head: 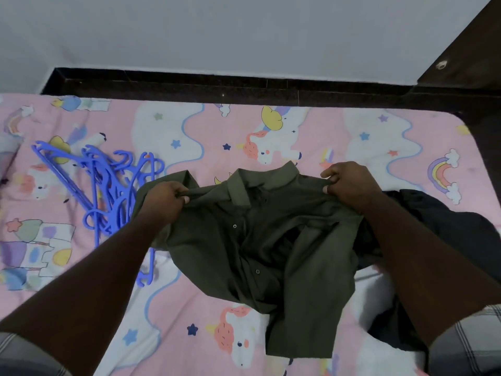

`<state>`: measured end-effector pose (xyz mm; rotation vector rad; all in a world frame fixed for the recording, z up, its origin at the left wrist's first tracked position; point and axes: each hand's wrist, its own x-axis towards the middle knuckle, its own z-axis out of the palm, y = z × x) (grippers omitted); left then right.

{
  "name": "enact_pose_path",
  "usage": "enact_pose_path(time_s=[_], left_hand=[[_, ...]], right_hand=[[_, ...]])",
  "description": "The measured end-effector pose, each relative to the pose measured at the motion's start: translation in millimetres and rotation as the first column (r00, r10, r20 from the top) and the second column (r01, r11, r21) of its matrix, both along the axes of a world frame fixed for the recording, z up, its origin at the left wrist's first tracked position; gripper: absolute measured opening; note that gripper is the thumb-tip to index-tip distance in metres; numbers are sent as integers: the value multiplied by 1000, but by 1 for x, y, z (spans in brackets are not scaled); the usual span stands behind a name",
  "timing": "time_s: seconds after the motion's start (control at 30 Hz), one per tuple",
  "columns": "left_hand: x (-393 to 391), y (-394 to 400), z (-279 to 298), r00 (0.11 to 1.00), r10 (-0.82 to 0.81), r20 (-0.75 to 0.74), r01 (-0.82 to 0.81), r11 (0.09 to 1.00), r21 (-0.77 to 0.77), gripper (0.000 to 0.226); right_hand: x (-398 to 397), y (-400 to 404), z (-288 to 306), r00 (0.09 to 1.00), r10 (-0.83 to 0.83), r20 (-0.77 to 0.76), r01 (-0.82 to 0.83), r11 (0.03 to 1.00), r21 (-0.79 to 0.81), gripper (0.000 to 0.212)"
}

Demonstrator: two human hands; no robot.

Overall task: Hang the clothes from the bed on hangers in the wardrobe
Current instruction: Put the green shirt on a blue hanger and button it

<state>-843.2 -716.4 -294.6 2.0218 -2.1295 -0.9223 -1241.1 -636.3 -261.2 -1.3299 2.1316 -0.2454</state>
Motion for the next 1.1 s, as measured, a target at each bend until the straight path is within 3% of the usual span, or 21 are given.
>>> enact_pose_path(time_s=[0.2, 0.3, 0.47, 0.7, 0.97, 1.1], left_hand=[[21, 36, 73, 978, -134, 161, 121, 989, 88, 25], [33, 60, 111, 982, -76, 171, 74, 997, 22, 20], [57, 101, 165, 984, 107, -141, -124, 985, -121, 7], [92, 161, 237, 886, 90, -455, -213, 950, -227, 9], [149, 243, 331, 784, -45, -619, -276, 869, -412, 26], [169, 272, 387, 768, -121, -629, -328, 769, -548, 28]], right_hand=[[7, 46, 67, 999, -36, -10, 36, 998, -47, 42], [14, 70, 102, 999, -37, -17, 35, 992, -121, 31], [37, 114, 162, 996, -64, -64, 42, 952, -304, 14], [94, 196, 255, 973, -217, -82, 140, 830, -540, 19], [159, 299, 349, 926, -361, -112, 150, 622, -769, 26], [177, 344, 397, 893, -442, -84, 158, 483, -861, 35]])
